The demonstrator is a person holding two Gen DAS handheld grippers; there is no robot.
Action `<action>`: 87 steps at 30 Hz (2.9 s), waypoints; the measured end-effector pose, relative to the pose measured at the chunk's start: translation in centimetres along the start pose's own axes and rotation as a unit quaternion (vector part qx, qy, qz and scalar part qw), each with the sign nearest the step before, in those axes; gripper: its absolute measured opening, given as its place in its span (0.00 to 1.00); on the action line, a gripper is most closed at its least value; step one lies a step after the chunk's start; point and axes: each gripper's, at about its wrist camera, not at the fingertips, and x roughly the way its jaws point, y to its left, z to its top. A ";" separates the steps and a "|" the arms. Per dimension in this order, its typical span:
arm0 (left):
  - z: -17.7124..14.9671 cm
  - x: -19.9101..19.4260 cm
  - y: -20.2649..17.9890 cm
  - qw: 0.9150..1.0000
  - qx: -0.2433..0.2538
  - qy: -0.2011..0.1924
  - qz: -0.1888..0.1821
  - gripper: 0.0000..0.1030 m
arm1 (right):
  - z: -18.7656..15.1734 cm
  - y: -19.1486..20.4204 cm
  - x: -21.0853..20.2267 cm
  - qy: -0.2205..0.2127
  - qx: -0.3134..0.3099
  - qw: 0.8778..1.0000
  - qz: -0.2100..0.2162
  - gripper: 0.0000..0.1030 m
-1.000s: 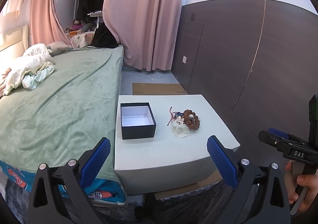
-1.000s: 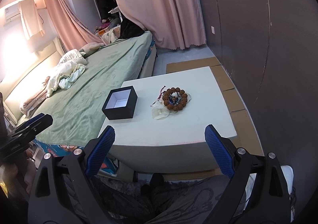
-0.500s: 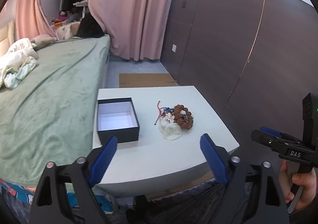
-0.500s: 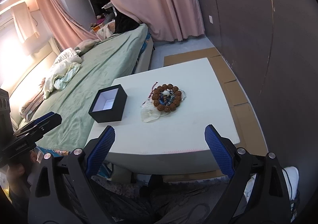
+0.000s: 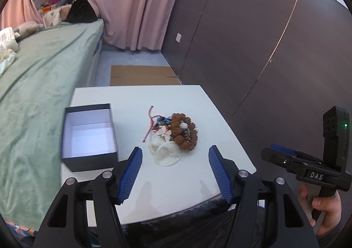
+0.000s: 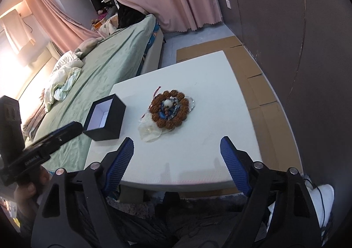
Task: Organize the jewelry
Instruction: 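Reach the left gripper to the brown bead bracelet and close on it, then lift the brown bracelet with the left gripper while the right gripper grasps the blue piece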
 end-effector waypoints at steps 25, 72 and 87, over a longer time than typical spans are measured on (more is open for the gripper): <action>1.6 16.8 2.0 0.993 -0.060 0.086 -0.048 0.29 | 3.2 -2.1 4.9 0.065 0.006 0.997 -0.047 0.70; 6.4 -1.0 9.4 0.997 -0.068 0.012 -0.025 0.17 | 6.4 0.1 16.2 0.133 0.128 0.982 0.038 0.43; 6.6 -2.2 10.5 0.997 -0.074 0.011 -0.011 0.17 | 6.6 1.6 17.3 0.153 0.093 0.983 0.044 0.02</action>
